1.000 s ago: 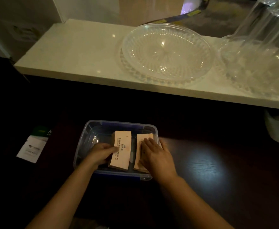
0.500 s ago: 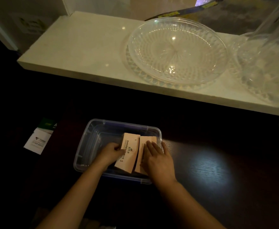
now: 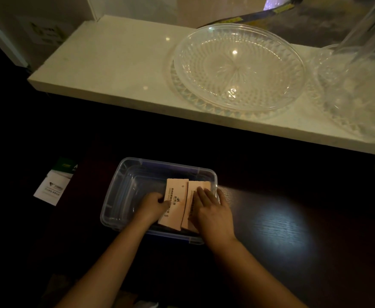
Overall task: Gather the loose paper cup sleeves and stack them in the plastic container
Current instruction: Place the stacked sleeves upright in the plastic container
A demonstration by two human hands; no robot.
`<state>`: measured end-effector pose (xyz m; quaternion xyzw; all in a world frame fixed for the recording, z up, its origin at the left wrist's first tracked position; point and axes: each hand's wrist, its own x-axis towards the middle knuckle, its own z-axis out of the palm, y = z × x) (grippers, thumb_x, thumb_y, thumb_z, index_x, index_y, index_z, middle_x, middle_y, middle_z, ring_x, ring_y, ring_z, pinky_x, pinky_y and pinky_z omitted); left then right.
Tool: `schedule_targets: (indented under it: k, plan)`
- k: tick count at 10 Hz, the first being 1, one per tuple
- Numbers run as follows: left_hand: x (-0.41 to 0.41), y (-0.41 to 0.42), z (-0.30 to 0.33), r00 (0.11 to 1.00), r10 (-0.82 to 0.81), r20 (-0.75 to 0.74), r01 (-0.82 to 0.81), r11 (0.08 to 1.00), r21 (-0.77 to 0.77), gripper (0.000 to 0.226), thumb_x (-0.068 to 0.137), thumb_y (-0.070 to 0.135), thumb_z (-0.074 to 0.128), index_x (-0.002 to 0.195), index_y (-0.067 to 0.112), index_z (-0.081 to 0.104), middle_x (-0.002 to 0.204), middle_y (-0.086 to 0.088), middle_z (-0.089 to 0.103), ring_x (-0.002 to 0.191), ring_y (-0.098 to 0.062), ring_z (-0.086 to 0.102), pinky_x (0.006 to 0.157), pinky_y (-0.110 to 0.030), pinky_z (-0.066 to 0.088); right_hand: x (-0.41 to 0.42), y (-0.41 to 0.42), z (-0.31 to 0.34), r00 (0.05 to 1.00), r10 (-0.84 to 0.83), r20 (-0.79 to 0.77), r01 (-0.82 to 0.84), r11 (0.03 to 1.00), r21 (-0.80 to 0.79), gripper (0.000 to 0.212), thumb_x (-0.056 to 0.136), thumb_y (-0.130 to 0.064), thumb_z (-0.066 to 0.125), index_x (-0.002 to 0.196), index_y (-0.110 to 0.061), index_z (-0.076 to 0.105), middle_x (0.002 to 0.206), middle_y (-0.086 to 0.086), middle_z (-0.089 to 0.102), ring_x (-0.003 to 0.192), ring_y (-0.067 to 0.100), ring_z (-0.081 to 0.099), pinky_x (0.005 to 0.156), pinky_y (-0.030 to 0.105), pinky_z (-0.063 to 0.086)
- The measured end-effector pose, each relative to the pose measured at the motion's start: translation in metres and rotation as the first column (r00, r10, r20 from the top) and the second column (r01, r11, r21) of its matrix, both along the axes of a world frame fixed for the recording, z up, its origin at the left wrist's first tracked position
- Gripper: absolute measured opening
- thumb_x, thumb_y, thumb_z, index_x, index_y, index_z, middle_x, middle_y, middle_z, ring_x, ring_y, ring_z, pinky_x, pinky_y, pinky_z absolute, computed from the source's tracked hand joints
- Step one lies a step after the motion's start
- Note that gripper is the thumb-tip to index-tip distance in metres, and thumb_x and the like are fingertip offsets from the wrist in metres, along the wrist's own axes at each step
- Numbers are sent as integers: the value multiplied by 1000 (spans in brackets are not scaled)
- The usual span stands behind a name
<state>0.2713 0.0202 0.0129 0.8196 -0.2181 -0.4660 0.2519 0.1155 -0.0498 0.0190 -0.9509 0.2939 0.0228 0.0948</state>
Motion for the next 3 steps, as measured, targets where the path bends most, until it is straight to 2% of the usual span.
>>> schedule_targets:
  k: [1,2,3]
  plan:
    - [0,0,2,1000,-16,1,16,1000,18,25,90,19,50,111,9,57,117,-13,63,102,-22,60,66,-23,44,0,1,3,1000,-10,-12,10,1000,-9,58,85,-31,57,134,-9,35,146,12,36,137,26,26,113,50,8]
    - [3,2,5,999,-7,47,7,1000,-5,23,91,23,48,106,9,58,116,-14,63,87,-14,57,71,-26,44,-1,2,5,1000,-12,-4,12,1000,3,59,86,-32,56,135,-11,32,147,11,34,139,26,21,112,51,-2]
    - [8,9,15,991,27,134,-18,997,-69,34,90,24,48,119,7,53,126,-13,57,94,-13,54,74,-26,41,-4,2,12,1000,-22,15,23,998,-59,64,83,-33,60,136,-11,32,147,12,35,139,27,21,109,54,-6]
